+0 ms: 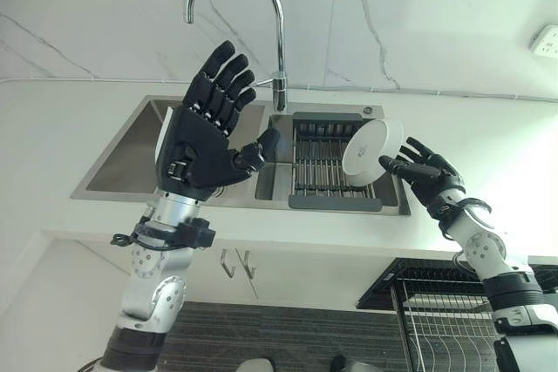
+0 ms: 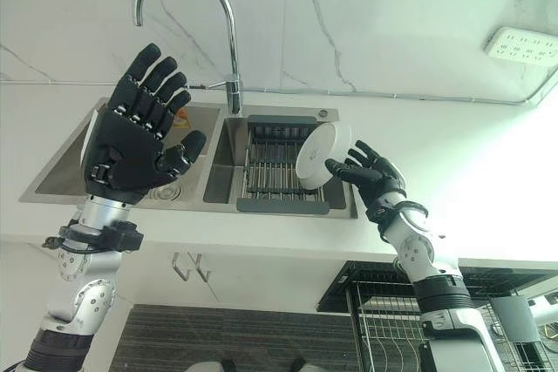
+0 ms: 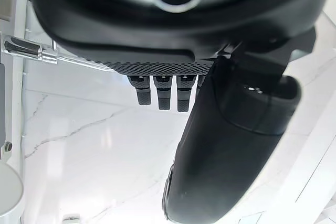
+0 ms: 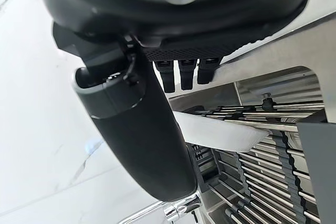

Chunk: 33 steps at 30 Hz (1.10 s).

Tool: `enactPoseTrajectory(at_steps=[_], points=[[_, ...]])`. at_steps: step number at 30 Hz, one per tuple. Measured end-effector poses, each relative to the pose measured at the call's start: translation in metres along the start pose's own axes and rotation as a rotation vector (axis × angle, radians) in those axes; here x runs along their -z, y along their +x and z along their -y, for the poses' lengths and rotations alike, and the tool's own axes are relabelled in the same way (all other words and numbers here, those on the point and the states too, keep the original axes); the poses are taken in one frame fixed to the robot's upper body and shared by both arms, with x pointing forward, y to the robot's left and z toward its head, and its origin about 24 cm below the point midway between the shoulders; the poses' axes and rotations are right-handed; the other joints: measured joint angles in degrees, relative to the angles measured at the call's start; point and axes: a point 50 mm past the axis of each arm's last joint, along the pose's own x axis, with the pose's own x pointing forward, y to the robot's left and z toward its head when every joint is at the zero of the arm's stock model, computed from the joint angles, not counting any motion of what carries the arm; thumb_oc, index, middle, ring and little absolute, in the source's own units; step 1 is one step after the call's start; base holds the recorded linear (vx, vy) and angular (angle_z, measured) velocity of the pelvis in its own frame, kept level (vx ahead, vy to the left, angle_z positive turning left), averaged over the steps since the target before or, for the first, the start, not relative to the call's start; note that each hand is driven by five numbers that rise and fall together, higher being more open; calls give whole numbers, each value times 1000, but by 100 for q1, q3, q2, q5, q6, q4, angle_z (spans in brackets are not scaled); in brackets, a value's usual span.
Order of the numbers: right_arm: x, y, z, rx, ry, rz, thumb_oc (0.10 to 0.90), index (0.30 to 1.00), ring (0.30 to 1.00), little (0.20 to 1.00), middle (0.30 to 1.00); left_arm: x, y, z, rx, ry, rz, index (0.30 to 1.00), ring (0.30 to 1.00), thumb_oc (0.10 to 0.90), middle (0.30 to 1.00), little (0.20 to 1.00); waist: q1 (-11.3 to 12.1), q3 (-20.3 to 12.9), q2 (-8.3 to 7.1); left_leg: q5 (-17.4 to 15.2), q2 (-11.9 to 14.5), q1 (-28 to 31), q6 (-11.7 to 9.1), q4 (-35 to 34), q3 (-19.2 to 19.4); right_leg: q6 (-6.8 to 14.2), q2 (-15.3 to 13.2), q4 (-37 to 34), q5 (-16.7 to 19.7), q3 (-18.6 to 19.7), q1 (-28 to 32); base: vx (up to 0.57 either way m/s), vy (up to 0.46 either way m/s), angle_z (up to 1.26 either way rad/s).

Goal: Place the dishes in the dishwasher.

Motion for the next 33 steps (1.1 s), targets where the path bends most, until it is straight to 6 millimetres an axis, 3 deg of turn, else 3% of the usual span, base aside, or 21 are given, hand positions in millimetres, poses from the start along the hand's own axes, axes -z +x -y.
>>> enactPoseTrajectory(at_steps=[19, 33], points=[[-6, 5, -2, -14, -41, -25, 800, 900, 900, 900, 900, 0, 0, 0, -1, -1, 0, 900, 900, 800, 900, 900, 139, 0, -1, 5, -26, -40, 6, 16, -60, 1, -25, -10, -1, -75, 10, 0, 4, 1], [1, 10, -7, -27, -65, -73, 800, 900, 900, 900, 900, 1, 1, -1, -19, -3, -12, 900, 900, 800, 900, 900, 158, 2, -14, 16, -71, -60, 25, 8, -124, 19, -54, -22, -4, -97, 17, 0, 2, 1]])
